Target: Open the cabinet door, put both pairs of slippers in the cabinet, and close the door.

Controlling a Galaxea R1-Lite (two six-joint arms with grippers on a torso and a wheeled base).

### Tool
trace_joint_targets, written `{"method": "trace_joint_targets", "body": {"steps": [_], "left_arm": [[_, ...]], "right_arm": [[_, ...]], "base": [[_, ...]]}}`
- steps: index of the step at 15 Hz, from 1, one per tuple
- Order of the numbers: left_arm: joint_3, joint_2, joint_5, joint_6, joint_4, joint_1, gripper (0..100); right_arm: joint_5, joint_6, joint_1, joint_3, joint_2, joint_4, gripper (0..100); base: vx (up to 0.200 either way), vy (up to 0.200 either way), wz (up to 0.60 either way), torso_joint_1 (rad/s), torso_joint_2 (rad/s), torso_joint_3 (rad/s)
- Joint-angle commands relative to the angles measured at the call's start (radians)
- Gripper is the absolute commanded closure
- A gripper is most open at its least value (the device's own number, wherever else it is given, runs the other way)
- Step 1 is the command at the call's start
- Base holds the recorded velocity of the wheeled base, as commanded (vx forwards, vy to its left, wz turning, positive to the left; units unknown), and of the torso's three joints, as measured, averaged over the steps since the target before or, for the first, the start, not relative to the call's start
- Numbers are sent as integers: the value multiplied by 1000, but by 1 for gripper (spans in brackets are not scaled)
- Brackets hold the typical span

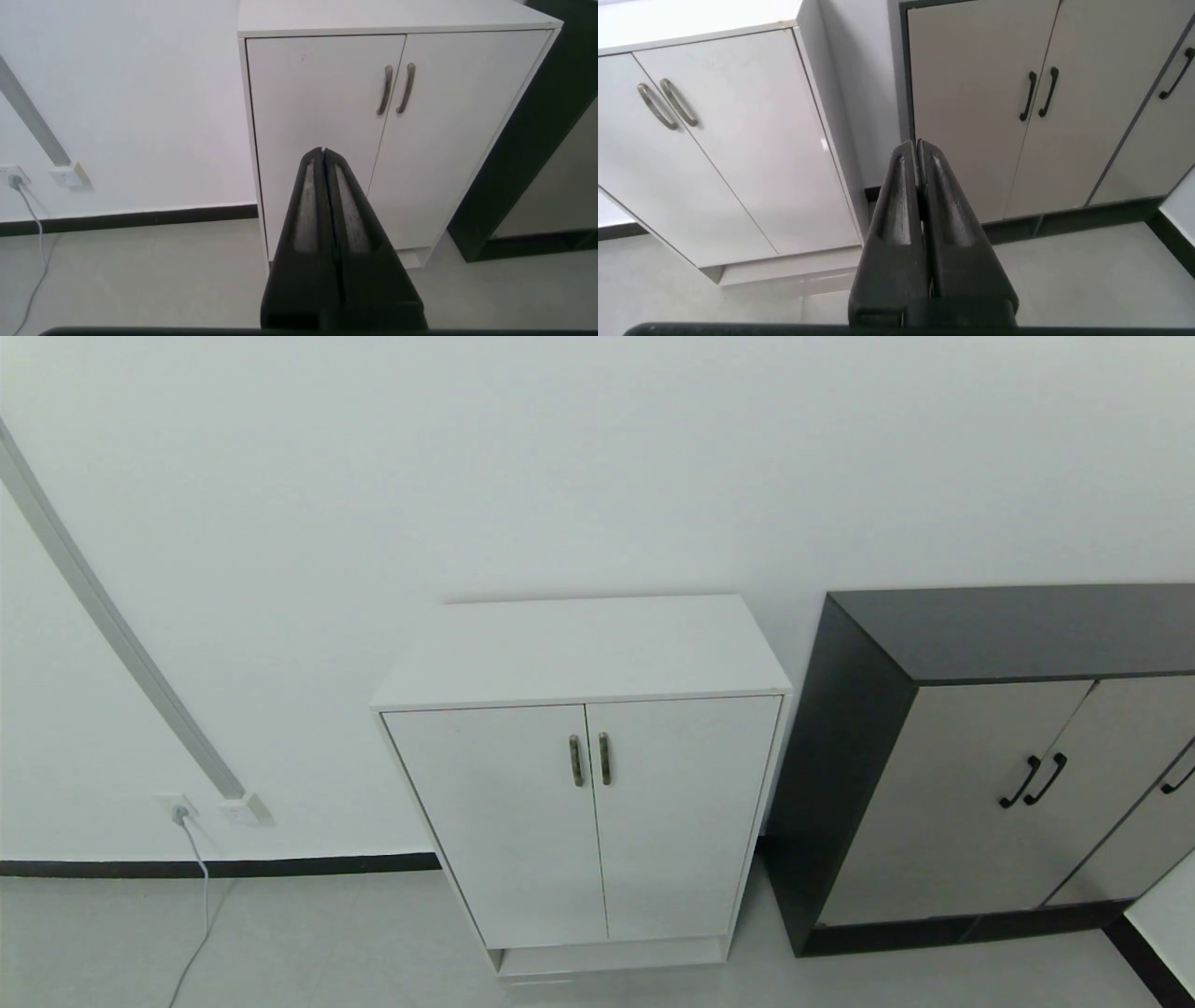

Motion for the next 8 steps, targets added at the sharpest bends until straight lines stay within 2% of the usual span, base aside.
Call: {"method": "trace_joint_targets", "body": {"steps": [1,8], "left_arm": [[0,1,0,0,0,0,100],[0,1,0,0,0,0,100]], "right_arm": [[0,0,0,0,1,1,100],[1,-6,0,0,1,1,100]], "base": [[0,0,0,0,0,0],[0,0,0,0,0,0]]}}
